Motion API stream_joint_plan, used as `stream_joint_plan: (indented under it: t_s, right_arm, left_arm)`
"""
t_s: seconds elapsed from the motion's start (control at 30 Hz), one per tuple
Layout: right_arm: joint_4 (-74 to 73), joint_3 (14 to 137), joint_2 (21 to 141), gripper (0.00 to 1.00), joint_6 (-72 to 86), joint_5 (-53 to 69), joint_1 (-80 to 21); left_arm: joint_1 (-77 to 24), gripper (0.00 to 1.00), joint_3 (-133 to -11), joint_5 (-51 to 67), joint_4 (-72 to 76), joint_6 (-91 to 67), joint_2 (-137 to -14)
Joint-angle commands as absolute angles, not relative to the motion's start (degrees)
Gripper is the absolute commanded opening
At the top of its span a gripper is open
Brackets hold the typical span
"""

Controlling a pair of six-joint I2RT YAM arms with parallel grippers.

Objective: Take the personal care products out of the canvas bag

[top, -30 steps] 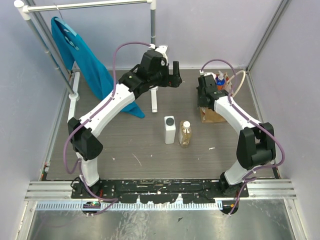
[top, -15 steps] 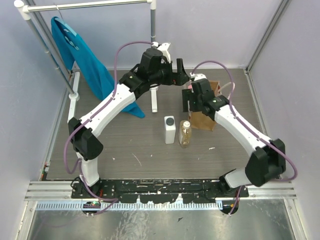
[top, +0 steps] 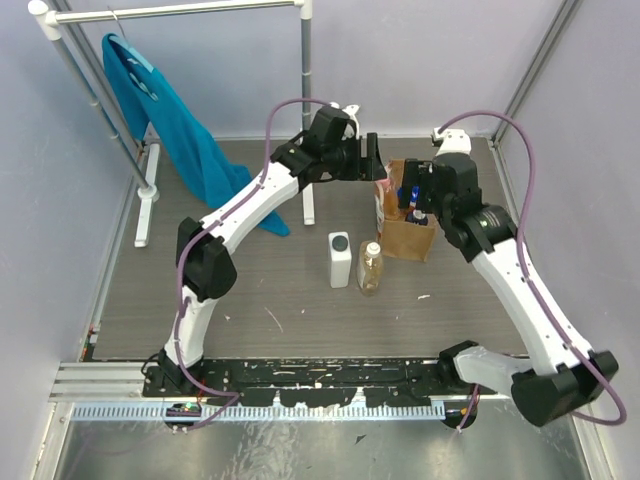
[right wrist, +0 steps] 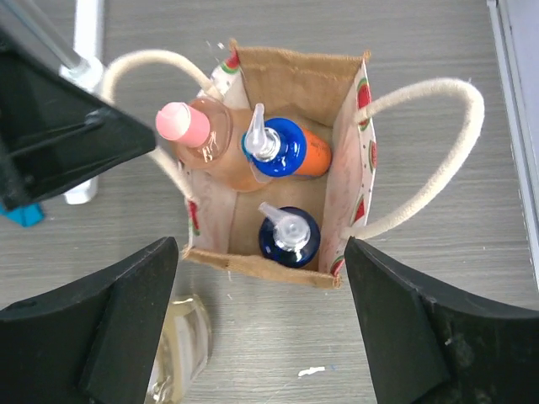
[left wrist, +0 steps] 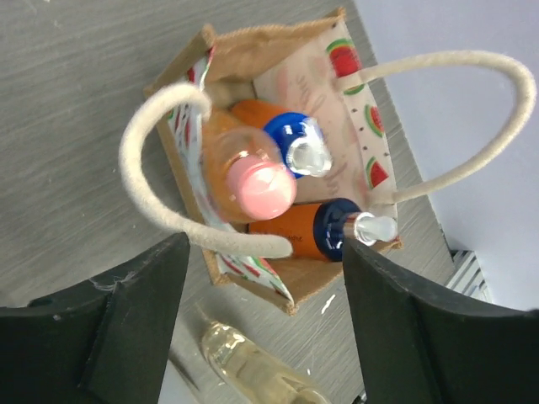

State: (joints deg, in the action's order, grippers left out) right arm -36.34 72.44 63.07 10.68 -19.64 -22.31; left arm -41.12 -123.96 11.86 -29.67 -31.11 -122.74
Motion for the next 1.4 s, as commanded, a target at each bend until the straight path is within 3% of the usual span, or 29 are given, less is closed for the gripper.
stream_joint_plan:
  t_s: [0.0, 0.2, 0.37, 0.83, 1.0, 1.1, 1.17, 1.23, 1.37]
  right_arm:
    - [-34.6, 73.5, 68.7, 0.85, 10.4, -16.9, -19.7]
    - [-28.7, 73.6, 76.6, 0.82, 10.9, -12.1, -17.6]
    - [-22.9, 73.5, 81.3, 0.77, 11.0, -9.4, -16.8]
    - [-19.9, 83.8, 97.8, 0.81, 9.9, -14.0, -15.9]
    - [-21.3, 88.1, 104.5, 0.79, 9.7, -19.9, -15.9]
    - [-21.4, 88.4, 106.2, 0.63, 10.0, -19.3, -15.9]
    - [-19.8, 87.3, 105.8, 0.39, 10.5, -18.4, -15.8]
    - [-19.1, 86.6, 105.0, 0.24, 11.1, -17.7, -15.9]
    - [-18.2, 84.5, 101.9, 0.15, 11.0, -15.6, -16.7]
  left_arm:
    - [-41.3, 0.66, -127.4, 13.0, -36.7, -30.5, -124.5]
    - [-41.3, 0.0, -125.6, 13.6, -36.4, -29.9, -122.9]
    - [-41.3, 0.0, -123.9, 13.2, -35.3, -29.4, -121.3]
    - [-41.3, 0.0, -123.4, 14.0, -34.9, -29.8, -121.0]
    - [-41.4, 0.0, -117.7, 11.3, -30.6, -29.6, -115.4]
    - [-41.3, 0.0, -118.7, 8.9, -33.0, -27.6, -114.2]
    - [-41.1, 0.0, -120.1, 7.5, -35.5, -26.4, -114.4]
    - [-40.5, 0.0, -120.3, 6.2, -37.2, -26.1, -114.2]
    - [-38.9, 0.0, -116.4, 4.1, -36.9, -26.7, -111.6]
